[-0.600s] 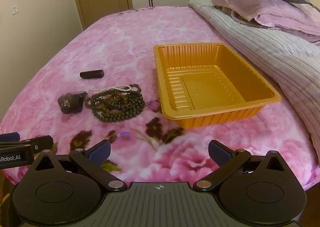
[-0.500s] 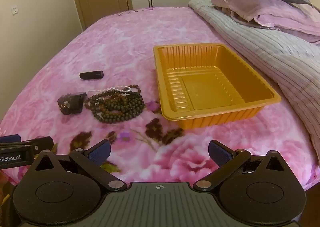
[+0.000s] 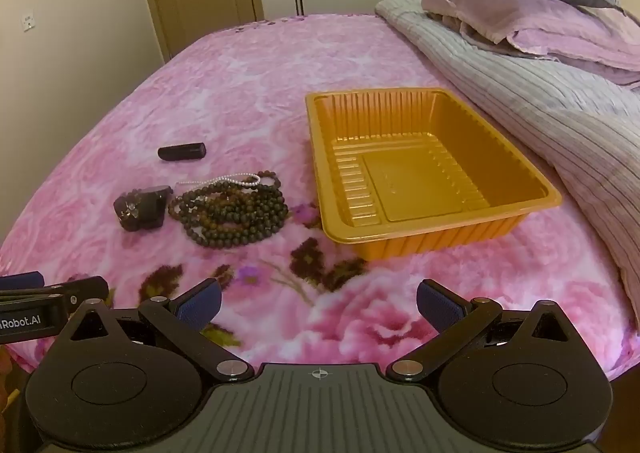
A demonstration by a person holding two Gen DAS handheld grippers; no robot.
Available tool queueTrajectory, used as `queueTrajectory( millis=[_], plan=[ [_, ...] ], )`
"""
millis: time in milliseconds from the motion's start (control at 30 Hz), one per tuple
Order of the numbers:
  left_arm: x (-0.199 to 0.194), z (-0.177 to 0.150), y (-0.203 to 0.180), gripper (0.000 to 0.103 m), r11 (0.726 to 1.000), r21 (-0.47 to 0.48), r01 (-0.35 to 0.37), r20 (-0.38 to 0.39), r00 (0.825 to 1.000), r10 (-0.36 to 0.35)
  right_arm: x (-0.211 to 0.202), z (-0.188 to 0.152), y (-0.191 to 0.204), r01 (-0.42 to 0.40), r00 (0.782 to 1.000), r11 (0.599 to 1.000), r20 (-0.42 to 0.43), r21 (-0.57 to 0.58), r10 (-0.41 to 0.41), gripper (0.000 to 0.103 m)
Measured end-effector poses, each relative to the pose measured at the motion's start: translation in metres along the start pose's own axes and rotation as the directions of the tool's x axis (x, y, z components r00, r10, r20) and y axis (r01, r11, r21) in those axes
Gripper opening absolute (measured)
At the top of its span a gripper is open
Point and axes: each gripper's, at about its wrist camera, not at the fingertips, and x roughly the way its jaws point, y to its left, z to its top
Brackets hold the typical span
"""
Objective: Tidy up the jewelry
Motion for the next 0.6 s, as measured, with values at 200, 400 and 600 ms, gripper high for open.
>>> queueTrajectory(
  millis=[200, 400, 600],
  plan=[
    [-0.0009, 0.0001, -0.0025, 0.099, 1.0, 0.004, 0.003, -0.002, 1.0, -0.002, 0.0012, 0.0002, 0.0003, 0.002, 1.0, 1.0, 0.0, 0.0, -0.002, 0.103],
    [-0.0007, -0.0009, -0.0034, 0.099, 1.0, 0.002, 0.009, -0.004, 1.0, -0.009, 0.0005, -0.0003, -0.0005, 0.002, 1.0, 1.0, 0.002, 0.002, -0.002, 0.103],
    [-0.0006, -0.0014, -0.0038, 0.099, 1.0, 0.001, 0.011, -0.005, 1.0, -0.011, 0.0009, -0.0016, -0.001, 0.001, 1.0, 1.0, 0.002, 0.003, -0.001, 0.103]
  ],
)
